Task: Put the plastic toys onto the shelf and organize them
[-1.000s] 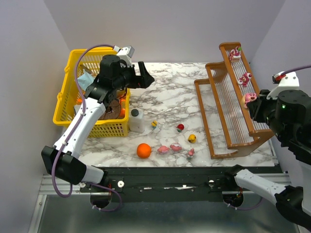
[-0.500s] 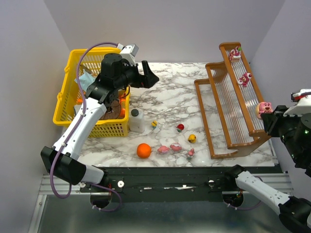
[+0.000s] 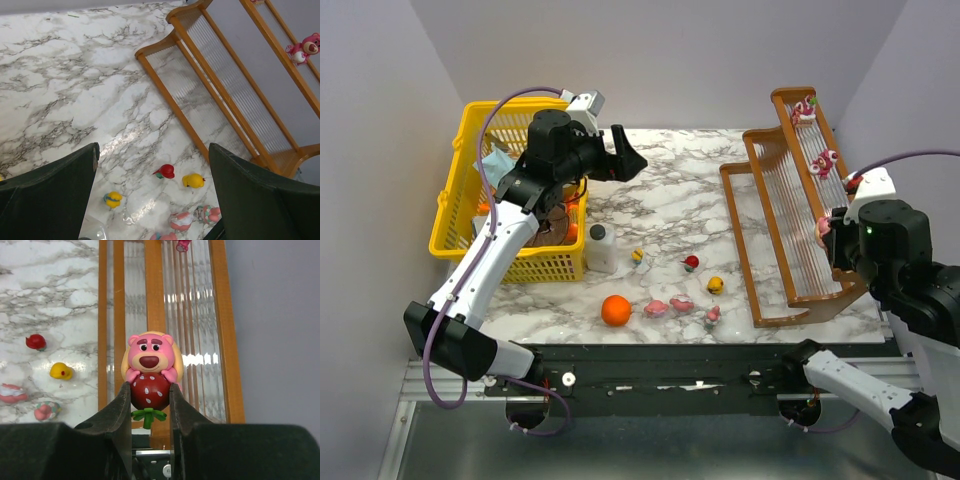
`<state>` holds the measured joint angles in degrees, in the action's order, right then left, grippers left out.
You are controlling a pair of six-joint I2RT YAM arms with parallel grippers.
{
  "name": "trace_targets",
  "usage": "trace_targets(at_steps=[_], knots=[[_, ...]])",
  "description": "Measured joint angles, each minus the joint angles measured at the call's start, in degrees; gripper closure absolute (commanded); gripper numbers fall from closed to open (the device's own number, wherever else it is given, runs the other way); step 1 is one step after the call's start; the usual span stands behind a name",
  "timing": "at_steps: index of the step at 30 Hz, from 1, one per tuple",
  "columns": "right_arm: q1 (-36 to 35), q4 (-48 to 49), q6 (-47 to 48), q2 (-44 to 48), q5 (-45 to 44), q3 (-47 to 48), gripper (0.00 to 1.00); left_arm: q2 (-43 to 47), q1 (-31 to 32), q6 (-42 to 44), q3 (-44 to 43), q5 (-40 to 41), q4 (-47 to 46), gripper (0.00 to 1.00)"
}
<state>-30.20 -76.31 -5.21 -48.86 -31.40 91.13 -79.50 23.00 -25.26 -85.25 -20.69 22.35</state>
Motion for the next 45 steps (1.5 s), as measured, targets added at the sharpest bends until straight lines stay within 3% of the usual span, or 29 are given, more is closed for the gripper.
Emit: trace_targets(at_steps=[8,25,45], knots=[[3.72,1.68,4.48,0.37,0.85,-2.86,0.96,0.0,0.11,-0.2,0.0,-0.96,-0.02,0.01],[25.66,8.9,12.44,-0.96,16.57,-5.44,0.97,0.0,0.11,-0.07,-0.04,-0.98,0.09,0.01],[27.3,8.94,12.74,-0.2,18.12,-5.75,0.94,-1.36,0.11,-0.07,-0.5,-0.98,0.48,0.01]])
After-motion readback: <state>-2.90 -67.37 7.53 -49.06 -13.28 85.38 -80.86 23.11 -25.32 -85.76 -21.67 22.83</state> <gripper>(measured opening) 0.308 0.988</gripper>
